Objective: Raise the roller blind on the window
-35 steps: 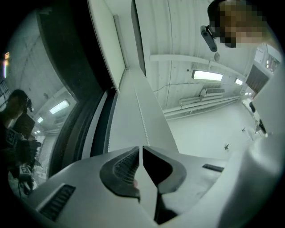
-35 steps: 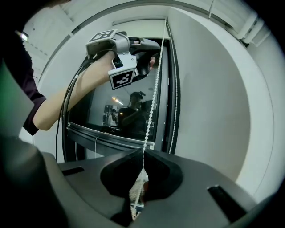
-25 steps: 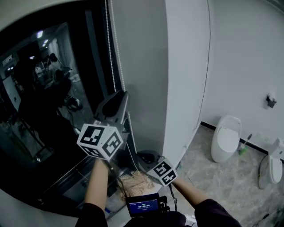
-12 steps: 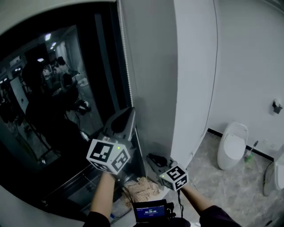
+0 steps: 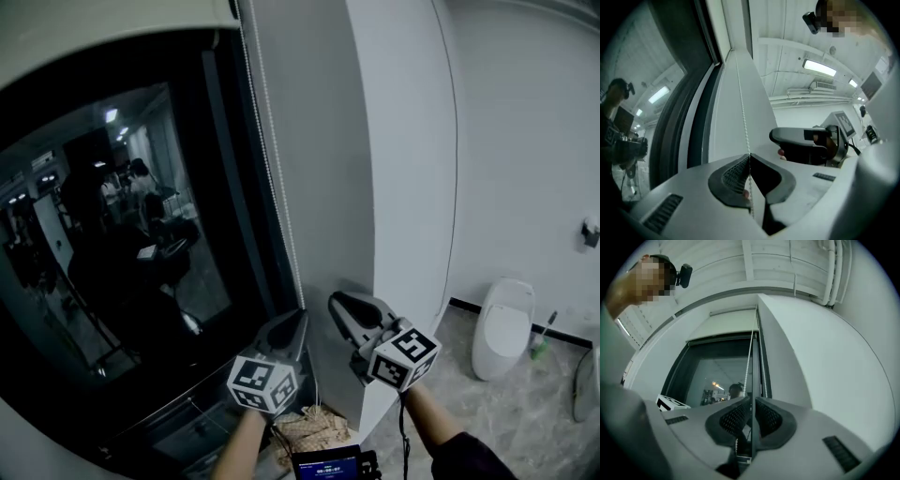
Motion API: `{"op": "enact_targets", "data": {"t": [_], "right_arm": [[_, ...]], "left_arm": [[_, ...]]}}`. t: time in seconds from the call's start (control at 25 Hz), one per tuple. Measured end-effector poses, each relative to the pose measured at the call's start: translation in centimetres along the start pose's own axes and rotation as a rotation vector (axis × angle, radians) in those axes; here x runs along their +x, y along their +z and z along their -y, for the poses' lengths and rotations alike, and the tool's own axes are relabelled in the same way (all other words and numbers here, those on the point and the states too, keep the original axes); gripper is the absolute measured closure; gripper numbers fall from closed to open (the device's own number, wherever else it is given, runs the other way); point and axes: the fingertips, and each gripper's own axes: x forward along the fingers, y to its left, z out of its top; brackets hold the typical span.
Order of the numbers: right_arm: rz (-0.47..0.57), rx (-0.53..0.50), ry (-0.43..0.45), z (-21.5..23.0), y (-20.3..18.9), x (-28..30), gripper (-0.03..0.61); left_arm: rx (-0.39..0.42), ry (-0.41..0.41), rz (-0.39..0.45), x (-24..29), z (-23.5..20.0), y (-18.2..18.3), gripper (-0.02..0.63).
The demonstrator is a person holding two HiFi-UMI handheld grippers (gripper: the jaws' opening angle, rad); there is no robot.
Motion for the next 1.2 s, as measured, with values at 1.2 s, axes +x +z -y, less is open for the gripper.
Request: {"op": "enact_targets", "data": {"t": [1.2], "right_arm": [[-0.073, -0.099, -0.011, -0.7, -1.7, 0.4, 0.571]], "left_arm": [[0.047, 0.110, 0.109, -2.5, 0.6, 3.8, 0.604]]}}
